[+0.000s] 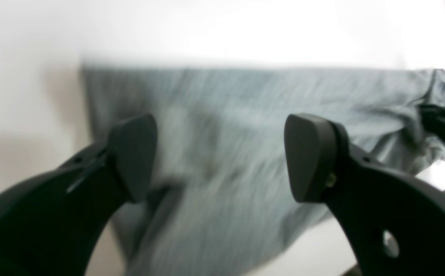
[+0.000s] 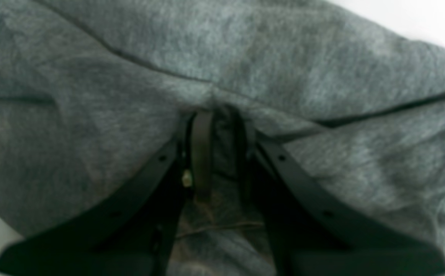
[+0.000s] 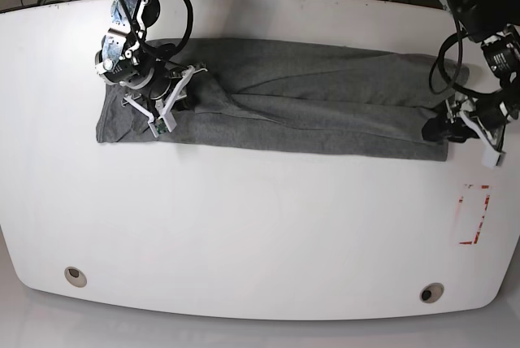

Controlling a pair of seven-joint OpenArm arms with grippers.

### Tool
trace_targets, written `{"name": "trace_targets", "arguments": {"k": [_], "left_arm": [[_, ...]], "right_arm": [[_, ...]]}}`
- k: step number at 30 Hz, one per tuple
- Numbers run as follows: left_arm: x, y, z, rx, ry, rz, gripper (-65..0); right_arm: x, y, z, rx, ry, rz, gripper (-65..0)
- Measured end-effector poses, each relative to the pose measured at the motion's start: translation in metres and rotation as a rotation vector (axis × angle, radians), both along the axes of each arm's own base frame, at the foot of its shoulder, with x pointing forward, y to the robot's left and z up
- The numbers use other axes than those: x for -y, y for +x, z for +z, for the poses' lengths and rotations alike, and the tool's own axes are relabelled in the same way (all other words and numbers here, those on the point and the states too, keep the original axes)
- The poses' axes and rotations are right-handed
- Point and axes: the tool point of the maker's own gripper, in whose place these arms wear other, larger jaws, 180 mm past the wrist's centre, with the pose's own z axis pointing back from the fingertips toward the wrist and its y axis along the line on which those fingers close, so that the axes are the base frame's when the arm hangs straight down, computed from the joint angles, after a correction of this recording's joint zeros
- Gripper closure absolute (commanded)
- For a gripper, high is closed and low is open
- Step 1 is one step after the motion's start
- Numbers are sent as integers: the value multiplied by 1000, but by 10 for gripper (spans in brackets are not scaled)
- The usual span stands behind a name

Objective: Fold the T-shirt properly

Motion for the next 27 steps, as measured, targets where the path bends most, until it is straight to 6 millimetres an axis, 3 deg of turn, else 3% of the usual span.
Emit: {"name": "trace_targets", "arguments": {"k": [7, 15, 27], "left_arm": [[-17, -30, -16, -44, -21, 86, -494], [-18, -49, -42, -123, -91, 129, -493], [-13, -36, -49, -66, -196, 184, -492]], "right_arm": [[-1, 0, 0, 1, 3, 0, -103], [-1, 0, 0, 2, 3, 0, -103], [-1, 0, 0, 1, 3, -1, -103]]}}
